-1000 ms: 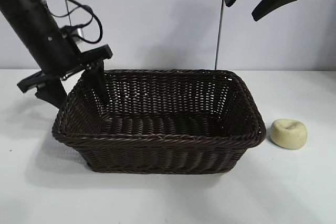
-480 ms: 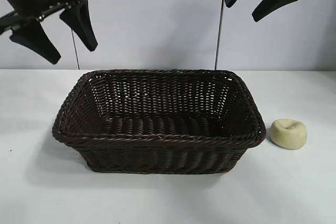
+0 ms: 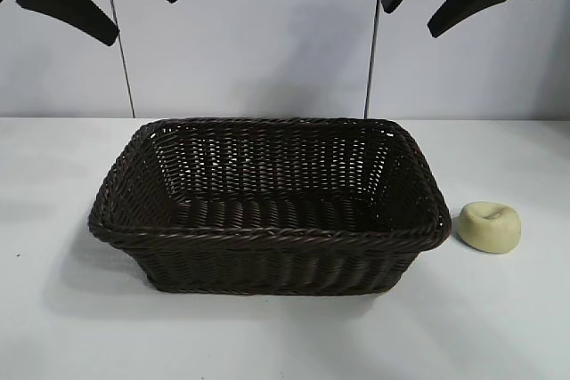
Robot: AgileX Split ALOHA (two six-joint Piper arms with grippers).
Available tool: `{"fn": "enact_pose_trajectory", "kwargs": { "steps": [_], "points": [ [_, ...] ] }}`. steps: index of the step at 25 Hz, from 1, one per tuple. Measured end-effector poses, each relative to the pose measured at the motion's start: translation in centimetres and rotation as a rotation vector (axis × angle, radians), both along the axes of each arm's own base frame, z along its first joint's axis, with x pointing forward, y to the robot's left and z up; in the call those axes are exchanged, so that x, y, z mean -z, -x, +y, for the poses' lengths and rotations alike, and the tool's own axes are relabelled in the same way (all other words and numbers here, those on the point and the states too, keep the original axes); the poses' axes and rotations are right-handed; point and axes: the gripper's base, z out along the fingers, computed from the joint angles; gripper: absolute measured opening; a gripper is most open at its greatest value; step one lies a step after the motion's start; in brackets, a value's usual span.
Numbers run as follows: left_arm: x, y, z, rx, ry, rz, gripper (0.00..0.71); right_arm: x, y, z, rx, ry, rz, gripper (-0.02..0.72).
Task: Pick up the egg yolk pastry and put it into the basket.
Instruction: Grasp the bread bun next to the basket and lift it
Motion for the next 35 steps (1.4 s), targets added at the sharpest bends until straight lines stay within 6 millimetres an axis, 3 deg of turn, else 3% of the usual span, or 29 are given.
{"fn": "enact_pose_trajectory", "kwargs": {
  "steps": [14, 23, 35],
  "points": [
    [-0.1, -0.1, -0.2, -0.021, 0.038, -0.006, 0.517, 0.0, 0.0, 0.0, 0.0, 0.0, 0.0, 0.431],
    [3.6, 0.7, 0.0, -0.051, 0.034, 0.094, 0.517, 0.0, 0.0, 0.0, 0.0, 0.0, 0.0, 0.431],
    [3.7, 0.7, 0.0, -0.053, 0.029, 0.088, 0.517, 0.0, 0.0, 0.0, -0.003, 0.004, 0.005, 0.431]
  ]
}}
